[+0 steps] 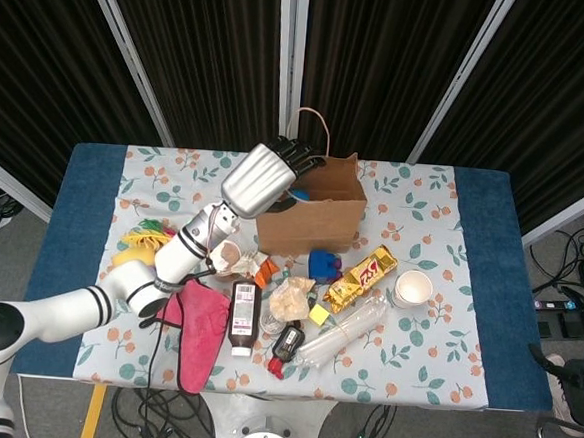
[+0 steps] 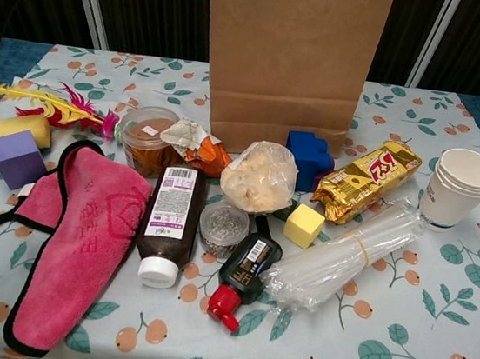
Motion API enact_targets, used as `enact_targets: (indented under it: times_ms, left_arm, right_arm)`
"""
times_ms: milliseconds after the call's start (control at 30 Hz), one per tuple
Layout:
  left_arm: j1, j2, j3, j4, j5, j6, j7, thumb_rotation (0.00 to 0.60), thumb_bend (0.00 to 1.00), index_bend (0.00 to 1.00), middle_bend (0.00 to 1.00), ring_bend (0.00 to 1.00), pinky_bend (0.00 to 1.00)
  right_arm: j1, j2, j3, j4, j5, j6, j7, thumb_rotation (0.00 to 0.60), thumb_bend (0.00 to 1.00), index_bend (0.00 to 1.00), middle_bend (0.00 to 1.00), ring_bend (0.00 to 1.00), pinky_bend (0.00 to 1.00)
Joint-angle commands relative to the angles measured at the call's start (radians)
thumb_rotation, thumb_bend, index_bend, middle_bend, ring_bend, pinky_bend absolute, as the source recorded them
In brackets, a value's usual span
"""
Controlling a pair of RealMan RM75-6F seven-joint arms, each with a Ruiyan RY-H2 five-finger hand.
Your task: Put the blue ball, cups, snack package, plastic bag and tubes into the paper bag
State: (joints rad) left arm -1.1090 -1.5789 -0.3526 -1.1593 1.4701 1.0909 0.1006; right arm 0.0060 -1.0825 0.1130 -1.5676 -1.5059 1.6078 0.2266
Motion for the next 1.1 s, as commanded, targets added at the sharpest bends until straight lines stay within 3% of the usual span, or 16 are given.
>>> enact_targets:
  times_ms: [33, 167, 300, 500, 600, 800, 1100]
  left_arm:
    - [0.018, 0.034, 0.000, -0.039, -0.005, 0.024, 0.022, 0.600, 0.21, 0.33, 0.36, 0.29, 0.37]
    - [0.072, 0.113, -0.005, -0.126, -0.018, 0.079, 0.067, 0.600, 0.21, 0.33, 0.36, 0.29, 0.37]
    - [0.202, 0.226, -0.002, -0.286, -0.090, 0.166, 0.131, 0.600, 0.21, 0.34, 0.36, 0.29, 0.37]
    - [0.410, 0.347, 0.089, -0.454, -0.133, 0.287, 0.144, 0.600, 0.19, 0.34, 0.36, 0.29, 0.34]
    - [0.486, 0.369, 0.142, -0.476, -0.117, 0.329, 0.111, 0.600, 0.19, 0.34, 0.36, 0.29, 0.34]
    - [0.587, 0.367, 0.199, -0.477, -0.092, 0.391, 0.040, 0.600, 0.18, 0.34, 0.36, 0.29, 0.34]
    - [0.660, 0.362, 0.222, -0.436, -0.079, 0.410, -0.026, 0.600, 0.17, 0.34, 0.36, 0.28, 0.34]
  right_arm:
    - [-0.002, 0.003, -0.002, -0.007, -0.006, 0.005, -0.005, 0.600, 0.04, 0.16, 0.06, 0.00, 0.00]
    - [-0.003, 0.011, -0.001, -0.021, -0.009, 0.009, -0.011, 0.600, 0.04, 0.16, 0.06, 0.00, 0.00]
    - [0.004, 0.005, 0.008, -0.020, 0.021, -0.013, -0.018, 0.600, 0.03, 0.16, 0.08, 0.00, 0.00]
    - [0.058, -0.010, 0.016, -0.006, 0.071, -0.142, 0.027, 0.600, 0.00, 0.16, 0.08, 0.00, 0.00]
    - [0.113, 0.018, 0.010, -0.046, 0.098, -0.281, 0.083, 0.600, 0.00, 0.13, 0.05, 0.00, 0.00]
    - [0.244, 0.069, 0.038, -0.136, 0.183, -0.535, 0.135, 0.600, 0.00, 0.07, 0.02, 0.00, 0.00]
    - [0.370, -0.019, 0.078, -0.144, 0.342, -0.671, -0.003, 0.600, 0.00, 0.06, 0.03, 0.00, 0.00]
